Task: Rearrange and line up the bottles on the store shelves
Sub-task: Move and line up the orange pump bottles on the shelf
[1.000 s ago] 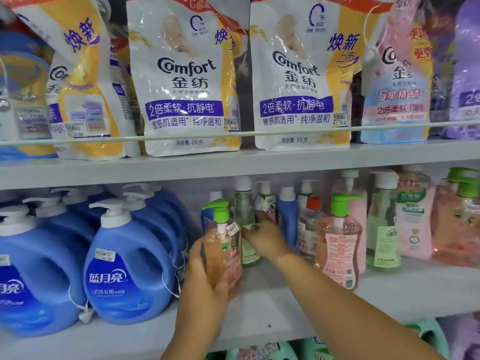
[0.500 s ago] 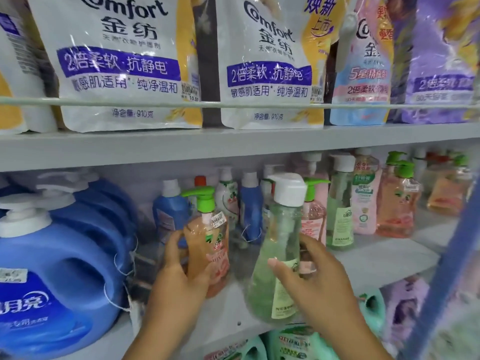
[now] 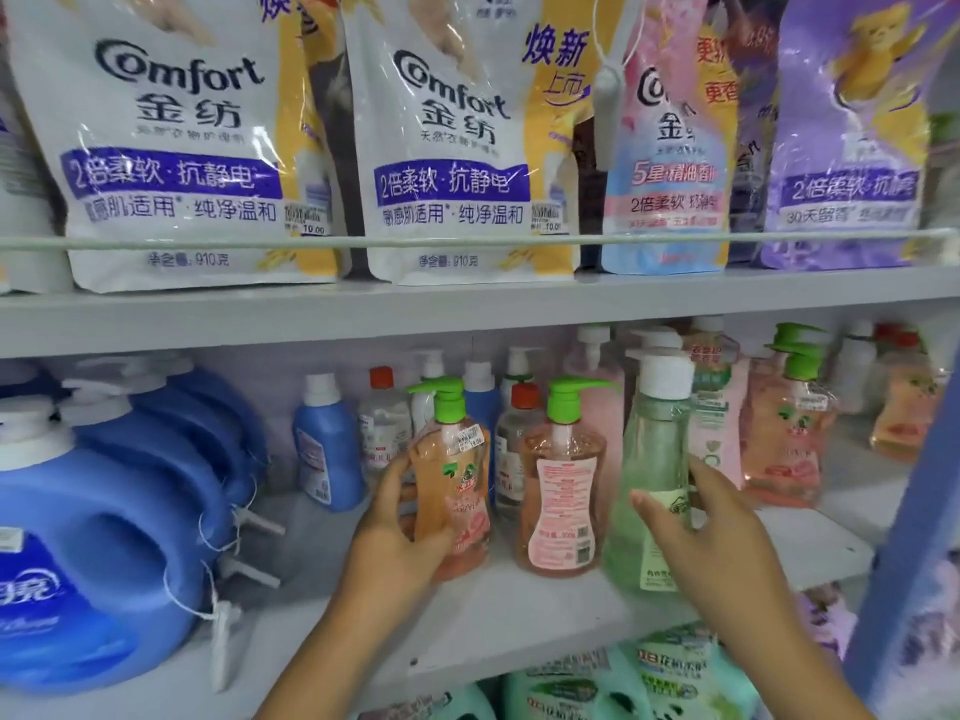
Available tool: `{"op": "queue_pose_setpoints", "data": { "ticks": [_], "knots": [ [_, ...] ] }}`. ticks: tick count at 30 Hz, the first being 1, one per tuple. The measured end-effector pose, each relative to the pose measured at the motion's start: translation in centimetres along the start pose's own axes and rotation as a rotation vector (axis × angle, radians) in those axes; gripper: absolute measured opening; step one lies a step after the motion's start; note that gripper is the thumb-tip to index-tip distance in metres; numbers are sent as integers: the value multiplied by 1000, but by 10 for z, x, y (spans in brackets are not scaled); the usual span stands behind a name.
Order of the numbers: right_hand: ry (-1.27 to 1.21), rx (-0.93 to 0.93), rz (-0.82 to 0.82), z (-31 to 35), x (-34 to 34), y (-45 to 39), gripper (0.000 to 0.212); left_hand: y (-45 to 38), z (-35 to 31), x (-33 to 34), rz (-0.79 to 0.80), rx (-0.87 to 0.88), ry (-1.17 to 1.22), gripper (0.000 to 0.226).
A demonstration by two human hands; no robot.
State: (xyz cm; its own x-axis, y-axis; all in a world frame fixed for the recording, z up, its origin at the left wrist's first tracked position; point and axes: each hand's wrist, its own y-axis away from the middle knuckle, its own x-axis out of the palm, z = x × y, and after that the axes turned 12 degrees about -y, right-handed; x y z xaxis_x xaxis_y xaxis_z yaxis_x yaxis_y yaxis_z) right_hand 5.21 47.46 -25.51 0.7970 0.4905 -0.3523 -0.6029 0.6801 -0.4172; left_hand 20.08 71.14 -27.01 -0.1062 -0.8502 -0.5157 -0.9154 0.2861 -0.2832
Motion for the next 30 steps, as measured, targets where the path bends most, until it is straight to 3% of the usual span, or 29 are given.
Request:
{"op": "queue_pose_setpoints", "data": {
  "ticks": [4, 5, 7, 9, 10, 13, 17, 19, 20, 22, 25, 27, 30],
  "knots": [
    [-26, 22, -58, 0, 3, 7, 64, -13, 6, -11, 84, -7, -52, 71],
    [-9, -43, -150, 2, 3, 15, 65, -17, 8, -15, 106, -6, -72, 70],
    [-73, -313, -275, 10, 10, 35, 47, -25, 10, -24, 170, 1, -170, 69],
    [-228, -500, -133, 23, 25, 52, 34, -33, 9, -34, 223, 7, -238, 69],
    [-315, -507, -11, 30, 36, 55, 31, -37, 9, -38, 240, 7, -255, 67],
    [-462, -364, 249, 56, 67, 53, 35, -42, 6, -40, 205, 13, -311, 55],
    [-374, -105, 366, 101, 110, 19, 32, -52, 9, -29, 36, -69, -296, 41],
    [-302, 21, 350, 116, 139, -9, 13, -64, 19, -25, -4, -61, -280, 41],
    [-234, 57, 335, 119, 156, -24, 14, -70, 25, -25, -12, -25, -252, 40],
    [-151, 79, 280, 122, 180, -46, 36, -78, 34, -28, -84, 54, -147, 27],
    [-140, 30, 169, 125, 194, -80, 46, -89, 43, -38, -500, 119, -109, 18],
    [-47, 37, 121, 129, 201, -105, 42, -103, 46, -43, -644, 102, -175, 37],
    [187, -4, 202, 130, 207, -130, 34, -126, 43, -51, -494, -69, -177, 55]
  ]
}}
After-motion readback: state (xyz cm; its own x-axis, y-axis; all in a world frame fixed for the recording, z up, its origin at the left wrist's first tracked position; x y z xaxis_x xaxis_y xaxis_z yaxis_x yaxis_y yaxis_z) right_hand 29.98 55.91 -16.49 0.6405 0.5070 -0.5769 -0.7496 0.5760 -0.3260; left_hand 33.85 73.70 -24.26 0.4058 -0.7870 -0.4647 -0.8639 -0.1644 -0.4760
